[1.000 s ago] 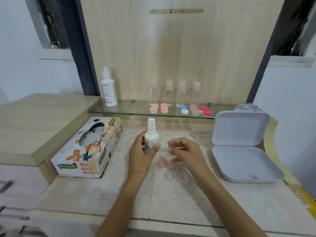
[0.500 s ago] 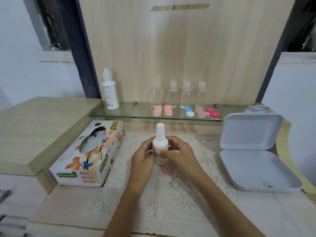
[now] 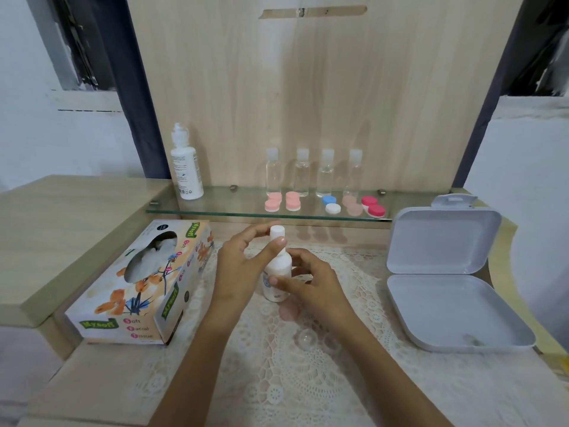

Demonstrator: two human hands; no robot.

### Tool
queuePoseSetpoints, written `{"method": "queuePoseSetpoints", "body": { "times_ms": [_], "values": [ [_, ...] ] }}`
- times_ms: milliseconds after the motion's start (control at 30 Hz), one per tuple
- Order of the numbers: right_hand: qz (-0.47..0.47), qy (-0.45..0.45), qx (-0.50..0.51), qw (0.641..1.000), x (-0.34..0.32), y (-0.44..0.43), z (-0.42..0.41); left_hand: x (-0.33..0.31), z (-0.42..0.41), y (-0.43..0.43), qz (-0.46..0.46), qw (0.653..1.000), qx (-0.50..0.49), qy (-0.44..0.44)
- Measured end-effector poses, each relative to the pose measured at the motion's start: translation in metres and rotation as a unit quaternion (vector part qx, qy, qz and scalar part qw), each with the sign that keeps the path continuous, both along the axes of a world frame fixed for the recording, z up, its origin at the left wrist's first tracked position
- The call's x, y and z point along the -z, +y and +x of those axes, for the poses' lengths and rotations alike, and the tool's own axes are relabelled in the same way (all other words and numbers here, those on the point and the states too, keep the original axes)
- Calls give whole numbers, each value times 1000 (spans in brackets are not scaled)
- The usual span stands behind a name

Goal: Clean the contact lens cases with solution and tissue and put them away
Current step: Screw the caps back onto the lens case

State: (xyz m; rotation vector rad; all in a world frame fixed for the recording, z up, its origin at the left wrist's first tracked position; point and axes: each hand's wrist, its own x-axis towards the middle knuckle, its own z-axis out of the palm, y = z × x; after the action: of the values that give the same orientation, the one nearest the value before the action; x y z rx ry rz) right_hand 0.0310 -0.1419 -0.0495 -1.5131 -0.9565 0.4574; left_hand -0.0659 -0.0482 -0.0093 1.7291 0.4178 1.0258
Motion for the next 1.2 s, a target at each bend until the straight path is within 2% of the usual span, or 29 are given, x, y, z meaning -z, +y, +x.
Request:
{"method": "queuePoseSetpoints", "body": {
  "times_ms": [300,367,467,667,833,1200],
  "values": [
    [-5,-8,14,1000,2,2,1,-8,-11,6,-53,995,-63,-58],
    [-10,-3,10,1000,3,2,1,7,-19,9,-39,996,-80,-30],
    [-19,-9,13,1000,4,4,3,34,-33,12,-1,994,-91,63],
    [3,-39,43,998,-2,3,0,66,-41,12,94,976,-83,181],
    [53,-37,106,992,-19,-19,-1,68,-44,14,114,971,-84,192],
    [-9,-247,132,960,-23,-103,21,70,-44,15,108,971,-72,199]
  ]
}}
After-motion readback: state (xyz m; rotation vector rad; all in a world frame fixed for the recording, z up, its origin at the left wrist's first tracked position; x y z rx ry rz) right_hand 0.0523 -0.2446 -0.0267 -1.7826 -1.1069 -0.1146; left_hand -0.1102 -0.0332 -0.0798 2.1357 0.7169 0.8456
